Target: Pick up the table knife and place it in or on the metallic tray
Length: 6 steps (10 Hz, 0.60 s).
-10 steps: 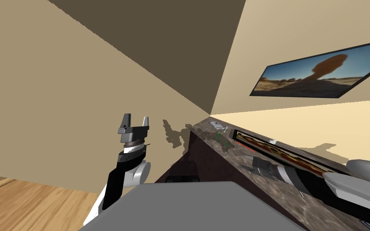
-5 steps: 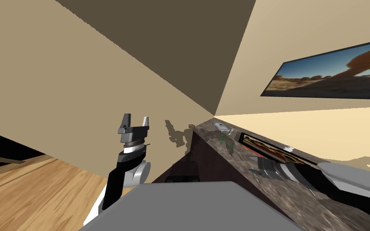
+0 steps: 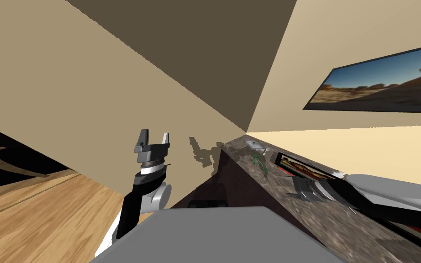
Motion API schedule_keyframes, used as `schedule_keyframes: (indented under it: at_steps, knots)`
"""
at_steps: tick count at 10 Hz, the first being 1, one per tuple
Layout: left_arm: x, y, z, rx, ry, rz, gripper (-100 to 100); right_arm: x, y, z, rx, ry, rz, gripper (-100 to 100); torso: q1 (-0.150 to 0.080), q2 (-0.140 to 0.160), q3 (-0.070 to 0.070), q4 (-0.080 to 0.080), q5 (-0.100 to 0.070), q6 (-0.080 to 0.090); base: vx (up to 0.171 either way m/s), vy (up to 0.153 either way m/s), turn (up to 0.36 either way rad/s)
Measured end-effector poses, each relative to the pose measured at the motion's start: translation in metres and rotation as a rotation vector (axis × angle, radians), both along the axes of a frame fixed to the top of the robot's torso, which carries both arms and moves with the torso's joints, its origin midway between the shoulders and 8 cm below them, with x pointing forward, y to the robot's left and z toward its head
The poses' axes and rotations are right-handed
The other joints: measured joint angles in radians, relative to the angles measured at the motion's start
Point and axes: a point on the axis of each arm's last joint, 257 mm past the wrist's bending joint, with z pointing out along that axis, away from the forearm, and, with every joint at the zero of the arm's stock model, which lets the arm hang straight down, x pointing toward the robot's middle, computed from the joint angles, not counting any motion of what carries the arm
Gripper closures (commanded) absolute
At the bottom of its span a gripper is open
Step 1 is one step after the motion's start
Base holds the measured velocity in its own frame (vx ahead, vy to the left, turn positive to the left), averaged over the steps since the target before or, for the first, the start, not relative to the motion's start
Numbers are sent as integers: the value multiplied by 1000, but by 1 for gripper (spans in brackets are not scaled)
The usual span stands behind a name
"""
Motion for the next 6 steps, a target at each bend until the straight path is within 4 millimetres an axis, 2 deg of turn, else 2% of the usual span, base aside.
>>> schedule_keyframes:
  at_steps: [1,3,4,6]
  knots:
    - [0,0,0,0,0,0,0,-4,-15,0,-44,32,14,-100,0,0,0,0,0,-1,-9,-15,133]
    - [0,0,0,0,0,0,0,2,-20,1,-87,66,60,-100,0,0,0,0,0,0,-1,-4,-19]
    - [0,0,0,0,0,0,0,5,-17,1,-95,72,77,-100,1,0,0,0,0,0,-2,-3,226]
    - [0,0,0,0,0,0,0,4,-36,-1,-160,119,106,-100,0,-1,0,0,0,0,-2,-11,57]
